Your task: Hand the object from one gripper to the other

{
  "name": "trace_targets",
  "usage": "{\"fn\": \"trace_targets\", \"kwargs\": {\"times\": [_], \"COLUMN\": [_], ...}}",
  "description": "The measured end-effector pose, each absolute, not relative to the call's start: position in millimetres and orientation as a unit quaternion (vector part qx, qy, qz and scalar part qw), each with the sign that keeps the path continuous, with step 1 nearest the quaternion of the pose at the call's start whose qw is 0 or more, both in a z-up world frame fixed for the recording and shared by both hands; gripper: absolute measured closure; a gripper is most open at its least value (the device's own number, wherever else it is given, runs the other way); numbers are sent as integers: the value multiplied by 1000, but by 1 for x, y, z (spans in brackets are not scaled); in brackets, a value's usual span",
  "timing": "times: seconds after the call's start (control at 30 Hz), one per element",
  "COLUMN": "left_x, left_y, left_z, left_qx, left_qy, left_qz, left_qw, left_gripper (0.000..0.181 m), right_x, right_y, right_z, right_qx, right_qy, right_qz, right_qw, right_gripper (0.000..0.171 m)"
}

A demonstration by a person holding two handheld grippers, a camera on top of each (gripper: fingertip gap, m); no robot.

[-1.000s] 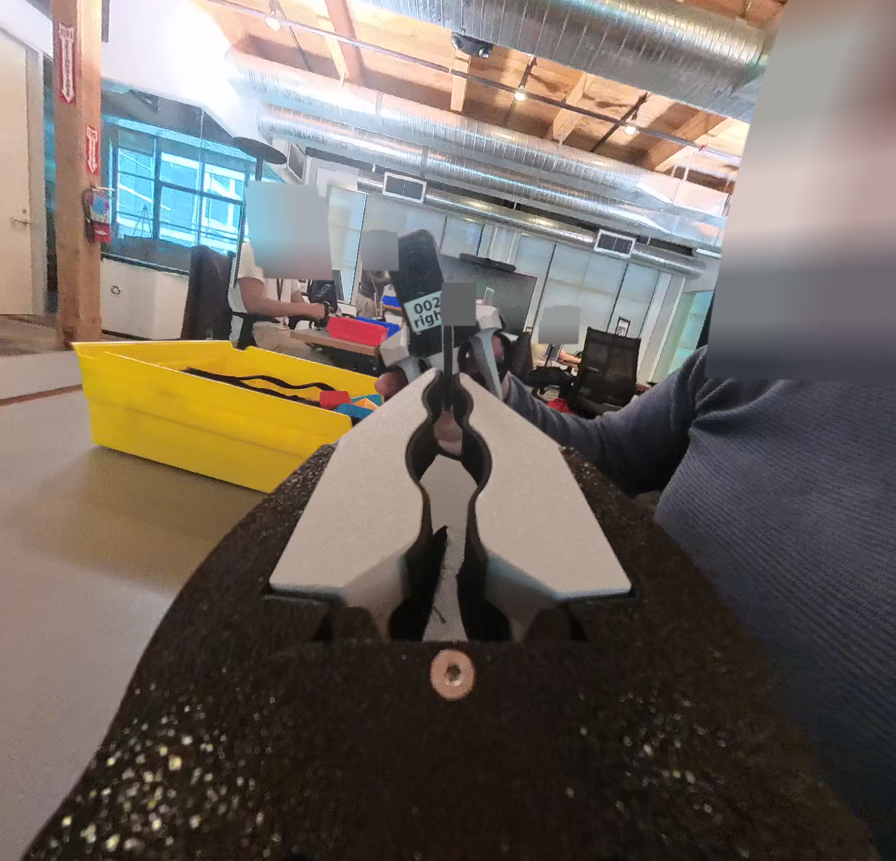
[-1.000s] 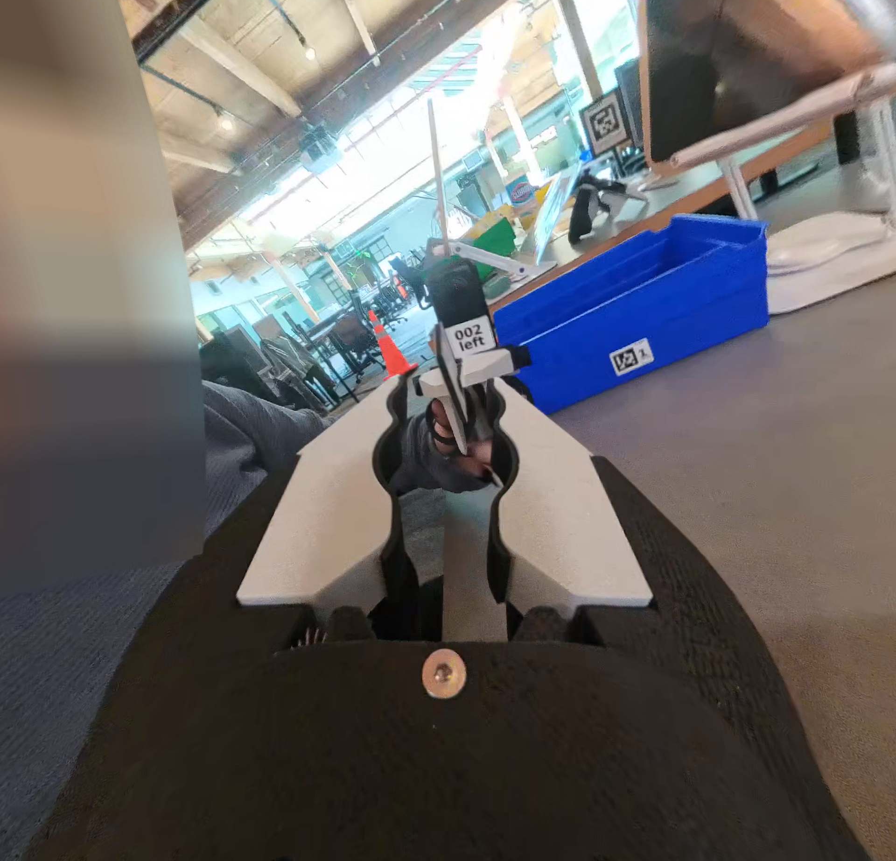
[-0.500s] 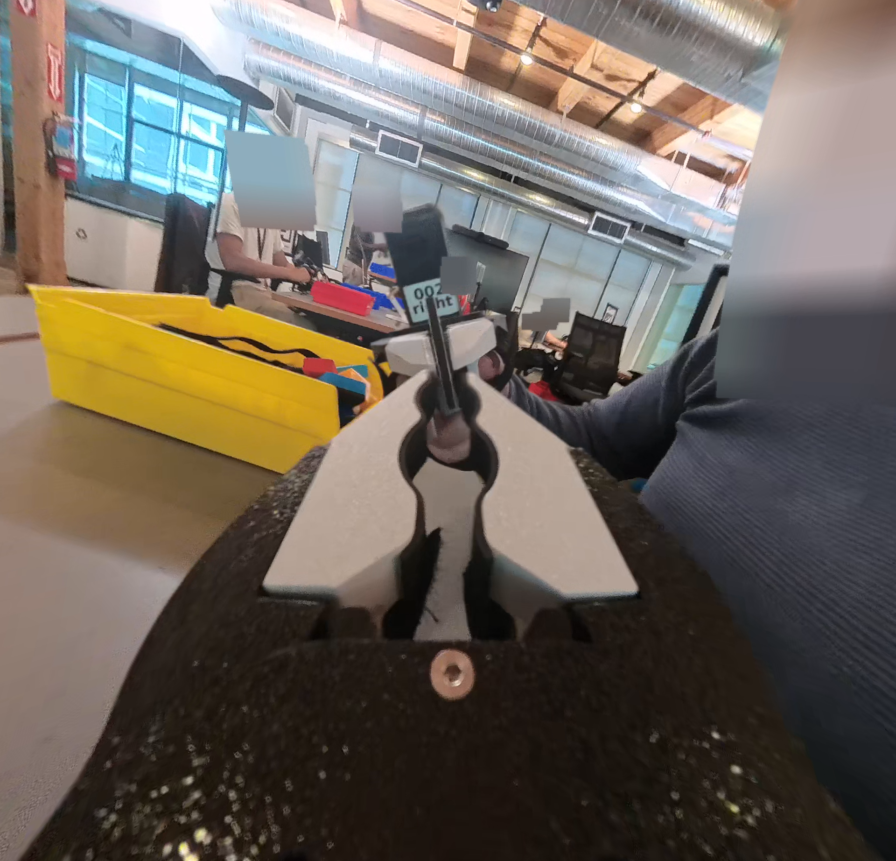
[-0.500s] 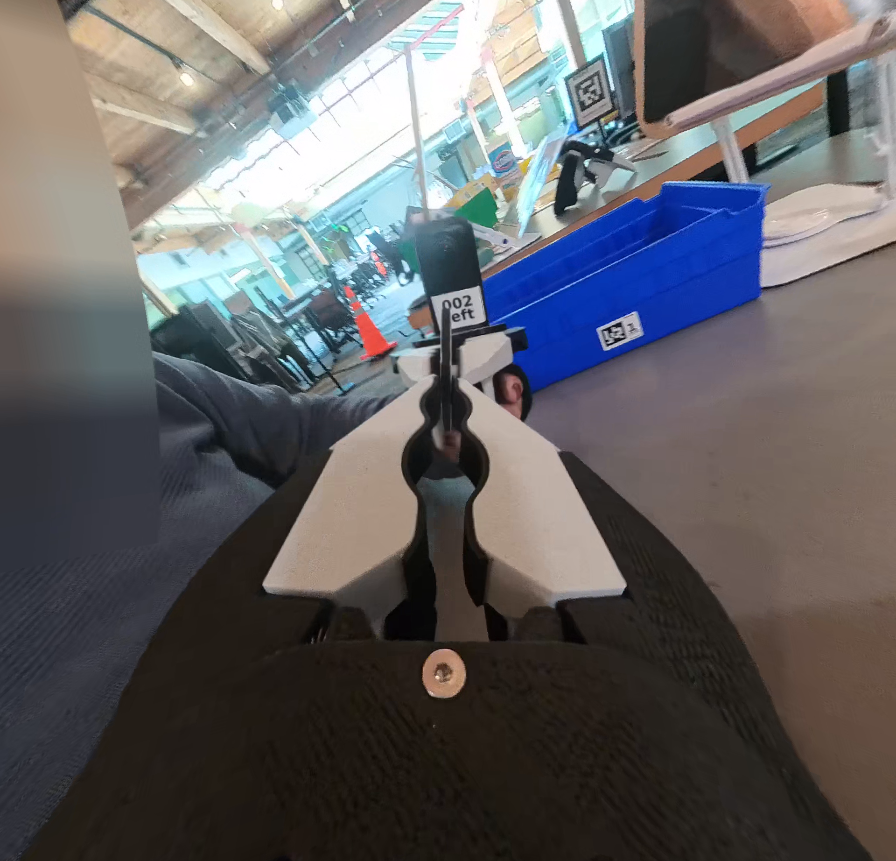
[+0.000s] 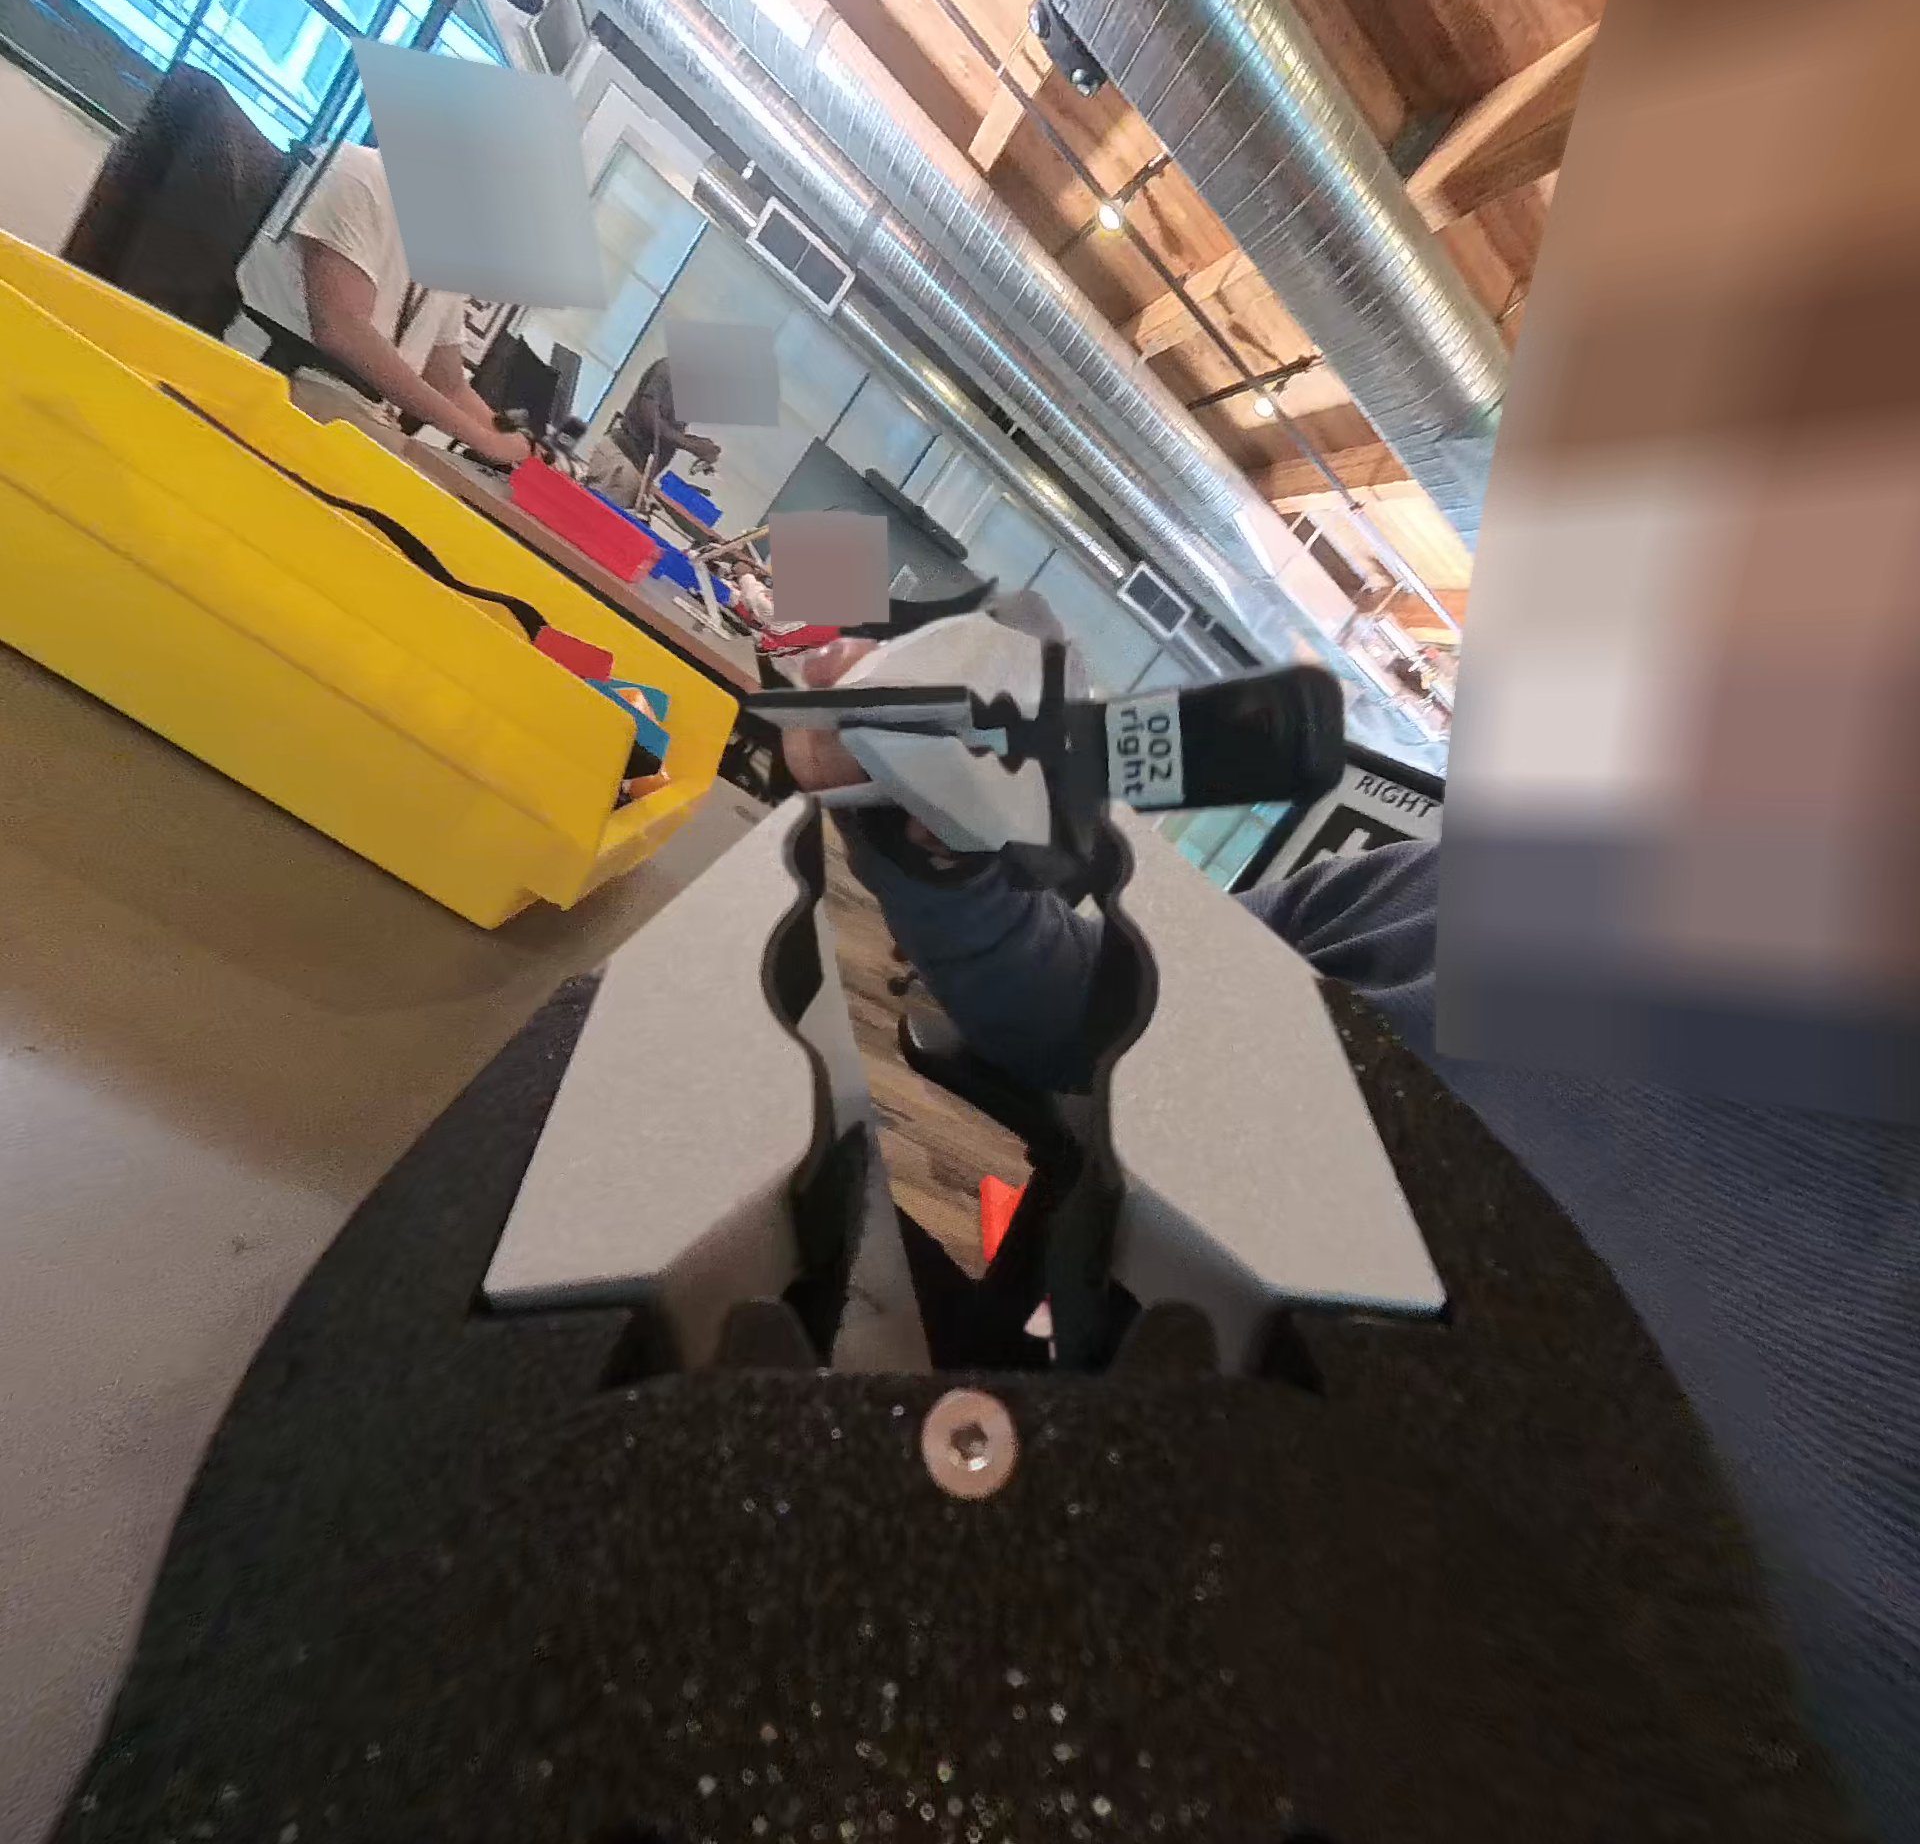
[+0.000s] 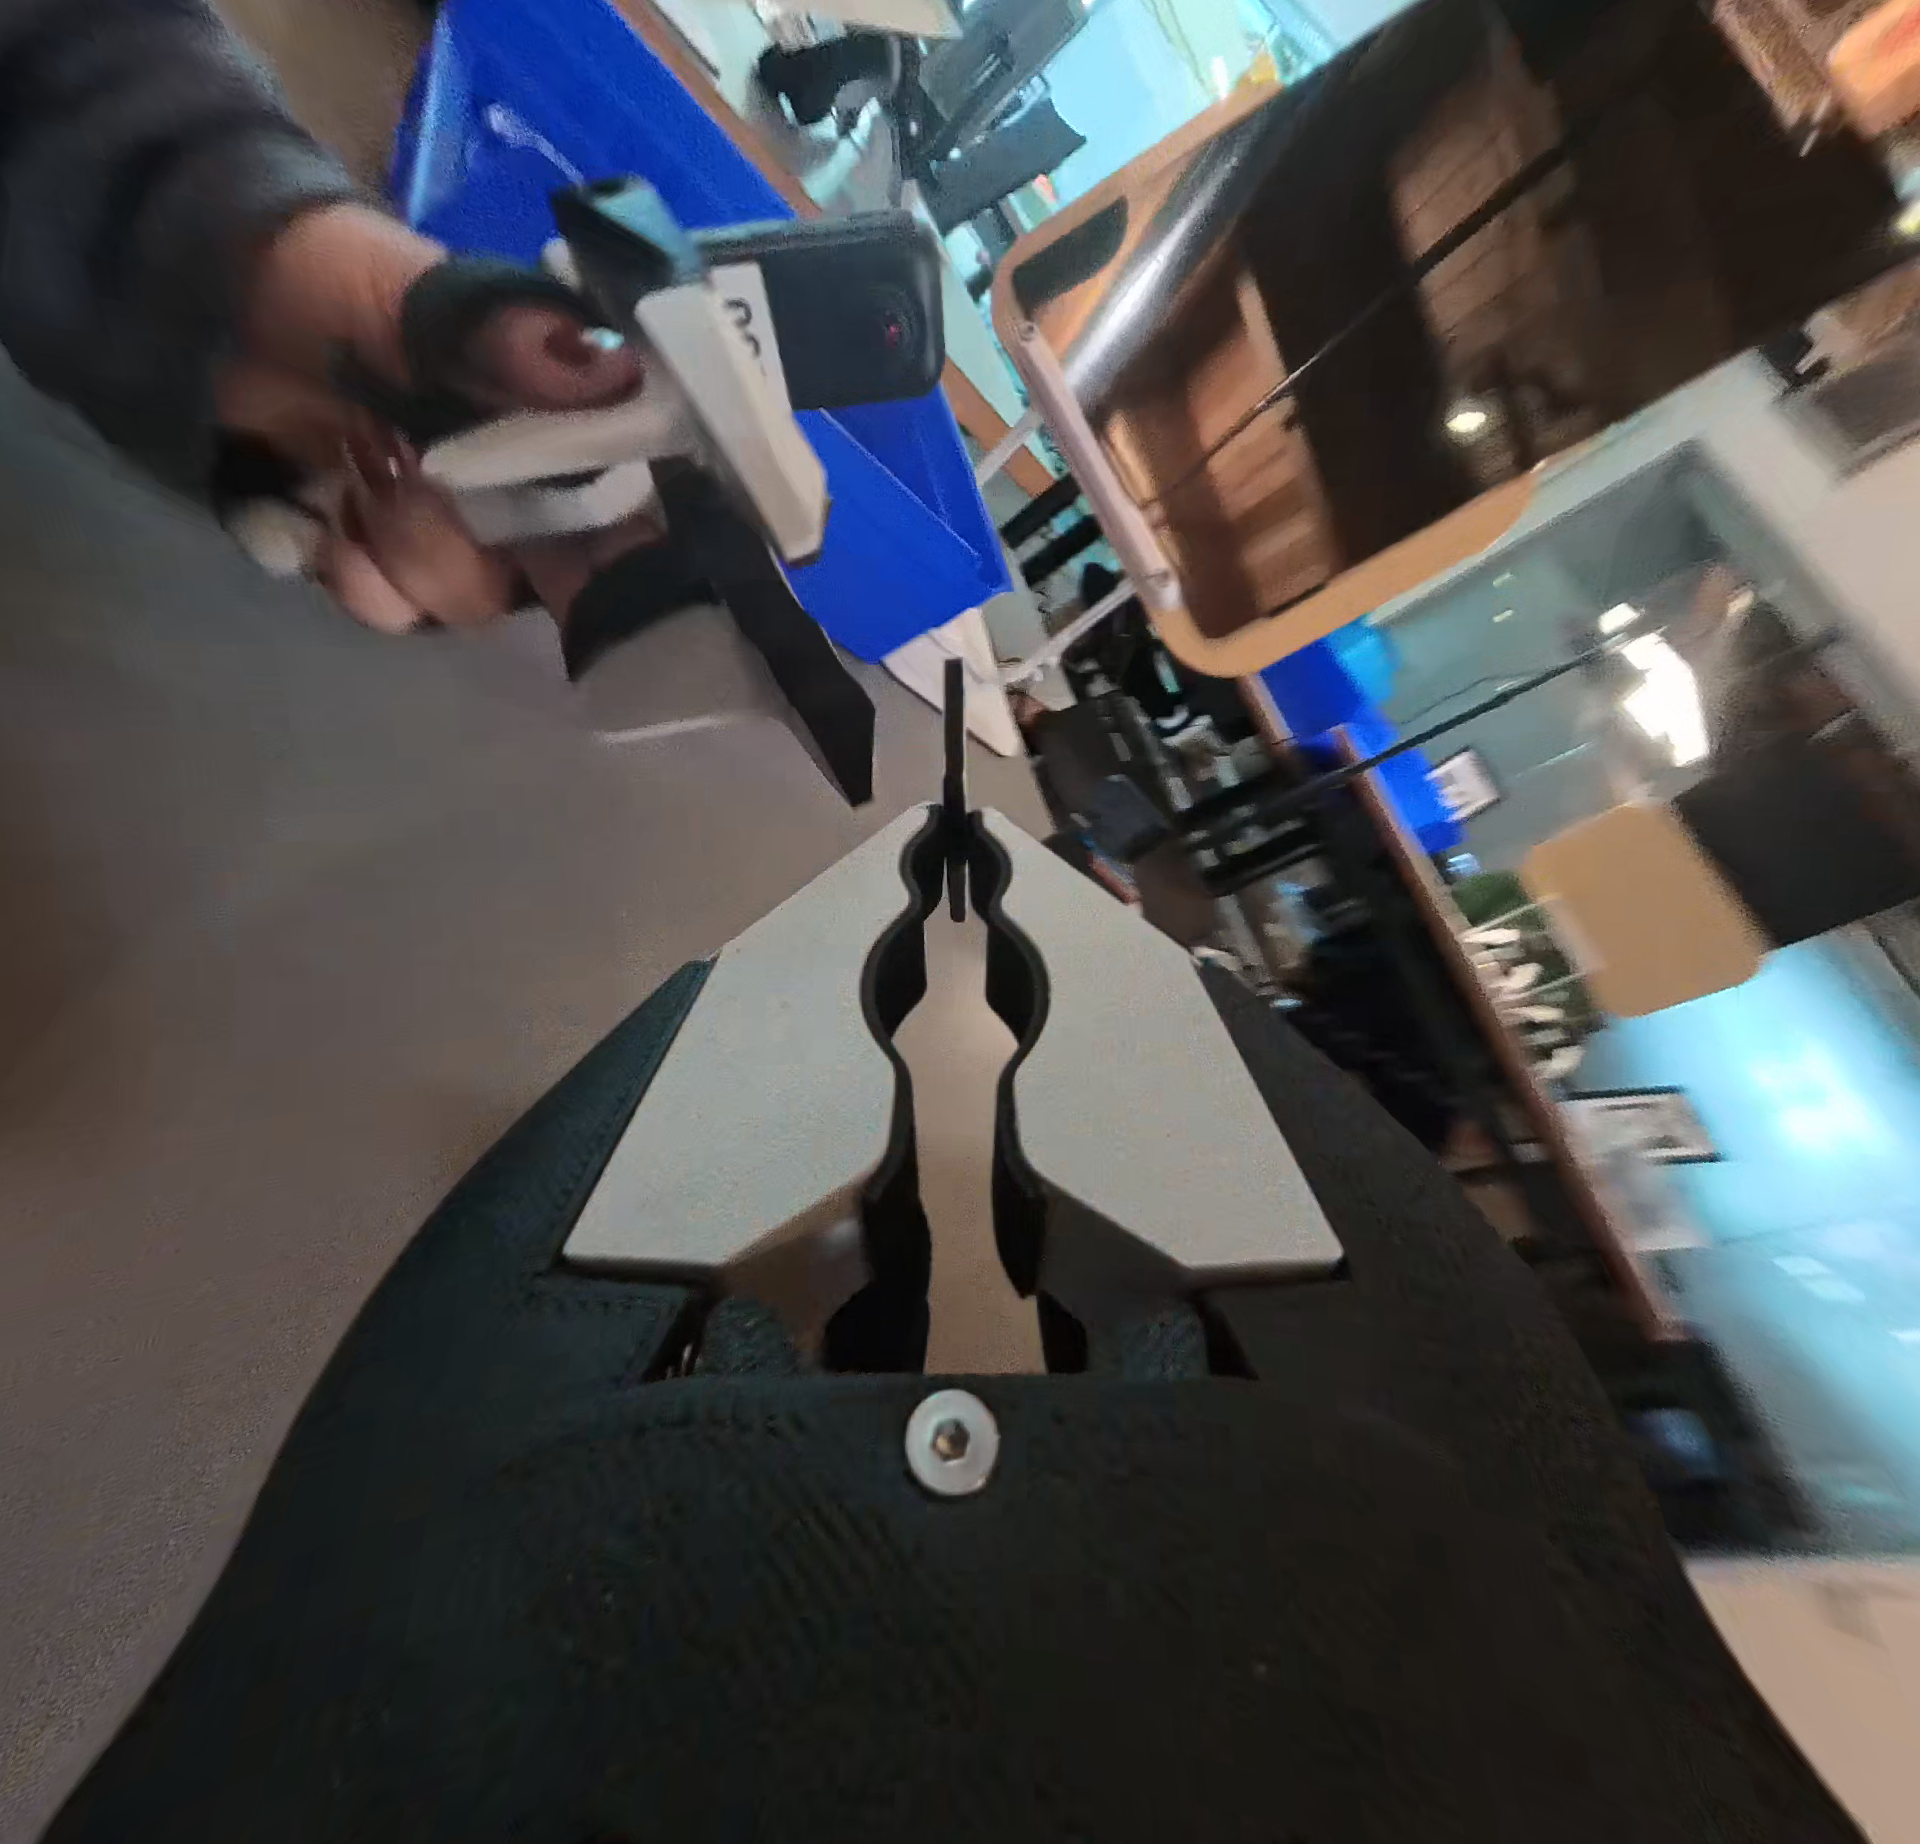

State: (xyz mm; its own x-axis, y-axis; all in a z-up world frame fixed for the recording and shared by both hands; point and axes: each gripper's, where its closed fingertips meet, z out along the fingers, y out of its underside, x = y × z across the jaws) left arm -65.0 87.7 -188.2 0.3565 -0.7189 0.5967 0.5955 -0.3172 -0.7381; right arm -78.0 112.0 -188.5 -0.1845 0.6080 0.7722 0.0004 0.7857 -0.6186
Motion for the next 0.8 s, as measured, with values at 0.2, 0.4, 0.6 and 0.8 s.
{"fn": "trace_targets", "kwargs": {"times": [0.2,0.4,0.6,0.8], "left_x": [-64,-67,-66,-64], "left_y": [87,87,87,86], "left_z": [-184,-183,-185,-185], "left_qx": [-566,-557,-556,-556], "left_qy": [34,19,15,18], "left_qz": [-601,-619,-628,-632], "left_qw": [562,553,544,540], "left_gripper": [141,150,161,173], "right_x": [-77,-76,-73,-73], "right_y": [103,96,90,90], "right_z": [-193,-195,-189,-188], "right_qx": [-107,-22,54,96], "right_qy": [-732,-719,-684,-664], "right_qz": [141,54,-17,-70], "right_qw": [658,693,727,738], "right_gripper": [170,169,170,170]}}
